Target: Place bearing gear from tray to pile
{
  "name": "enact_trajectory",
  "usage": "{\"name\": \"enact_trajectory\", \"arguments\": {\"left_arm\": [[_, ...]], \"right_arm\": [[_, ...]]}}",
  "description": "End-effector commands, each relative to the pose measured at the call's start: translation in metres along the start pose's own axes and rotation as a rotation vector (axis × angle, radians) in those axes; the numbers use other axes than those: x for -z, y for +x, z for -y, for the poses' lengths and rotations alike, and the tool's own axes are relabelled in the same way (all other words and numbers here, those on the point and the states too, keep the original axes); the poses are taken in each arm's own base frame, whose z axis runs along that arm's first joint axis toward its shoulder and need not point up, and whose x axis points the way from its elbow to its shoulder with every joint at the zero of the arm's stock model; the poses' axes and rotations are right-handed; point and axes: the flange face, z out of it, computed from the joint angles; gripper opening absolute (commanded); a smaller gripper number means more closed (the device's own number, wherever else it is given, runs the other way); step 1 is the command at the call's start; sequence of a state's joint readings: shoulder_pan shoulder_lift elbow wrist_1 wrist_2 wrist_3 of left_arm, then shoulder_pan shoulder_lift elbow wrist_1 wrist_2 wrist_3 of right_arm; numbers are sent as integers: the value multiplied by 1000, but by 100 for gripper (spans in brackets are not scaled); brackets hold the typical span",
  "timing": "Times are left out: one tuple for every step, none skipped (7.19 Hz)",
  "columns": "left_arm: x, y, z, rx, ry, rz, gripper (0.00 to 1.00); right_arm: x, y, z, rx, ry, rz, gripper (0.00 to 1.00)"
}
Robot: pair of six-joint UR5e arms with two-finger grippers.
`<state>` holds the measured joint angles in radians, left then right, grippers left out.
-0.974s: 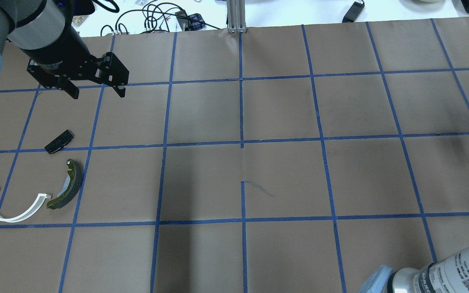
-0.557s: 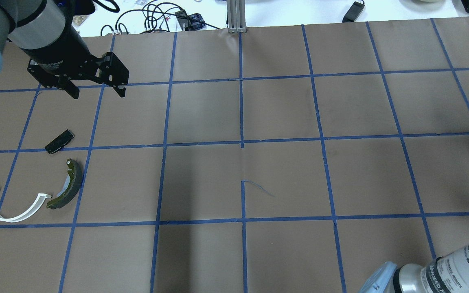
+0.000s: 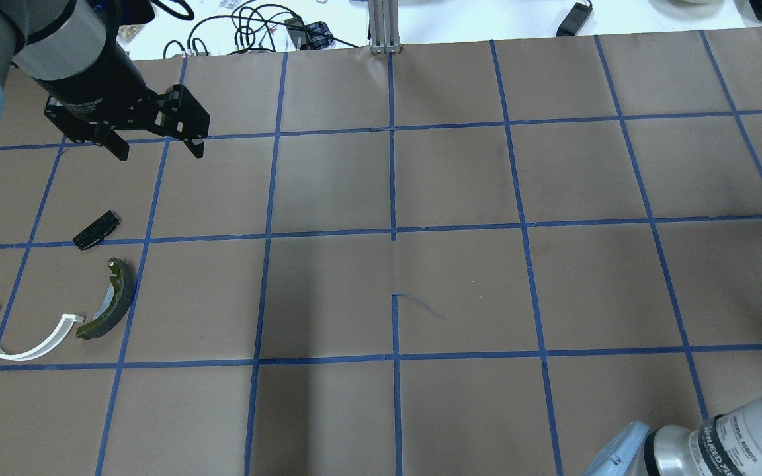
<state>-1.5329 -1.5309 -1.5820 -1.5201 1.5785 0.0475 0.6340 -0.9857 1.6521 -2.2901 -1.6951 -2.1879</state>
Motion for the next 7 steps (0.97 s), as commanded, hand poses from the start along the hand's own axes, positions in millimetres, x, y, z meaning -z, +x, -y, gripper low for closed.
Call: {"name": "enact_trajectory", "arguments": {"left_arm": [[0, 1, 0, -1, -1, 0, 100], [-1, 1, 0, -1, -1, 0, 100], [-1, 1, 0, -1, -1, 0, 100], [-1, 1, 0, -1, -1, 0, 100], [-1, 1, 0, -1, -1, 0, 100], [-1, 1, 0, 2, -1, 0, 100], [-1, 1, 0, 2, -1, -2, 100]], "right_arm": [[-7, -1, -1, -11, -15, 13, 77], [-8, -2, 1, -14, -5, 12, 68], [-5, -2, -1, -19, -15, 15, 63], [-5, -2, 0, -19, -13, 16, 47], [-5, -2, 0, -19, -14, 15, 34], [-5, -2, 0, -19, -15, 17, 25], [-5, -2, -1, -19, -16, 18, 21]]}}
